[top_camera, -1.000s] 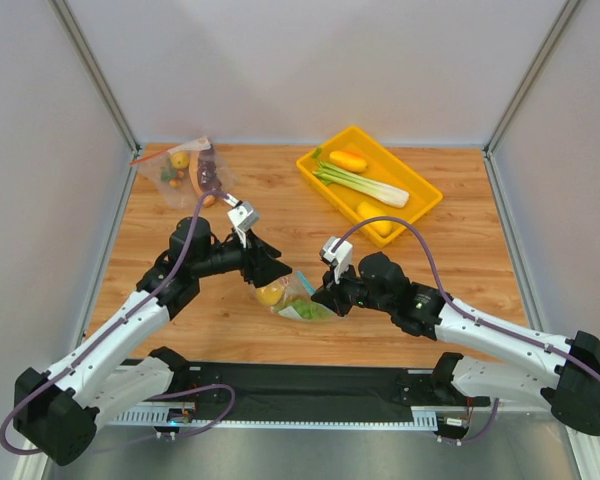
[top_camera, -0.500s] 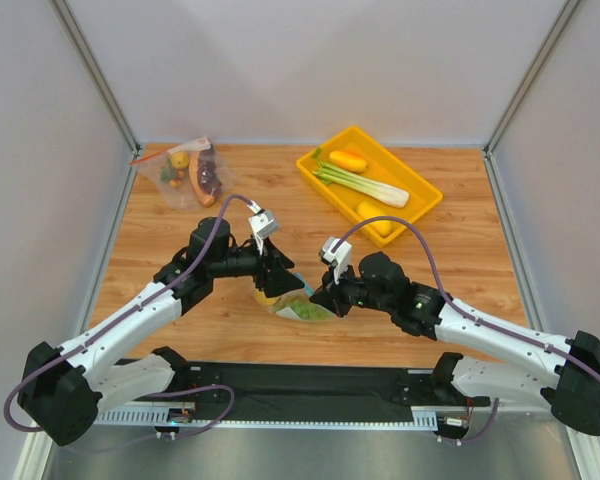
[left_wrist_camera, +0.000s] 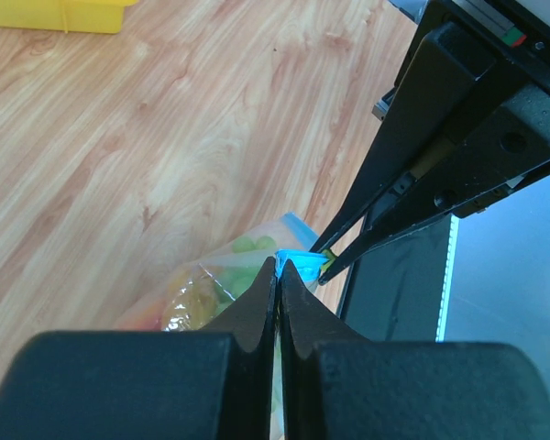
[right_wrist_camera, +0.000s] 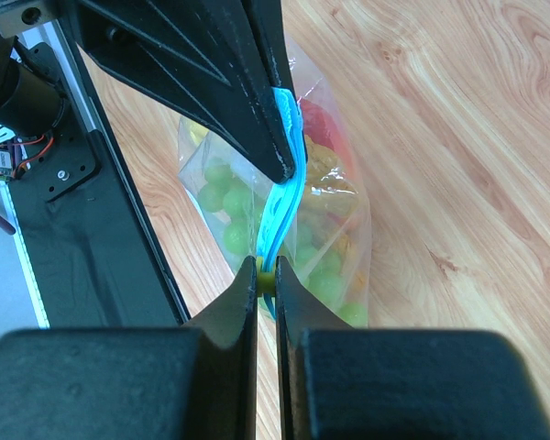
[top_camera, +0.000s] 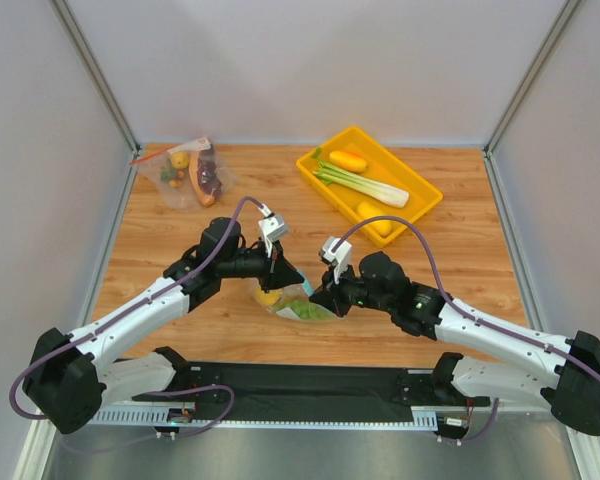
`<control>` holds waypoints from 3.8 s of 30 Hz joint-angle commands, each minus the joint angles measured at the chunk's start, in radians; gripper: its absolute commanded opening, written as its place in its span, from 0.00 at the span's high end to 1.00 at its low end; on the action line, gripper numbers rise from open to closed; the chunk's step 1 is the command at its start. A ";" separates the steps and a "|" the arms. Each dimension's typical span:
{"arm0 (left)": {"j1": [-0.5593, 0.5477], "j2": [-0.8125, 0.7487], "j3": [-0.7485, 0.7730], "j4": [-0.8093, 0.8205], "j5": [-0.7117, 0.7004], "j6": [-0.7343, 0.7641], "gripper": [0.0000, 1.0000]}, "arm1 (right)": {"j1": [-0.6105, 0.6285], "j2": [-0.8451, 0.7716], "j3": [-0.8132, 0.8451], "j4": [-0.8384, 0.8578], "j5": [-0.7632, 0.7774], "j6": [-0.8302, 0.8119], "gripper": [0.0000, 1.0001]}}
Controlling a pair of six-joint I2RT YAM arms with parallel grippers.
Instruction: Open the zip-top bag and remove the fake food
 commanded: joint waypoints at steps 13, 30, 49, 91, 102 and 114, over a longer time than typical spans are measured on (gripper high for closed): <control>-0.004 -0.182 -0.024 0.048 -0.284 0.001 1.00 | 0.004 -0.037 -0.021 -0.011 0.039 0.028 1.00; 0.059 -0.224 -0.021 -0.028 -0.576 -0.046 1.00 | 0.004 -0.110 -0.062 -0.059 0.059 0.045 0.99; 0.061 -0.181 -0.060 0.157 0.025 -0.010 0.44 | 0.002 -0.041 -0.031 0.020 0.046 0.051 1.00; -0.009 0.031 -0.068 0.172 0.174 0.014 0.46 | -0.016 -0.023 0.065 -0.022 0.033 0.033 1.00; -0.009 0.009 -0.076 0.180 0.085 0.012 1.00 | -0.016 -0.012 0.068 -0.043 0.041 0.027 0.96; -0.009 -0.121 -0.108 0.146 -0.068 0.023 1.00 | -0.016 -0.014 0.075 -0.105 0.070 0.005 0.98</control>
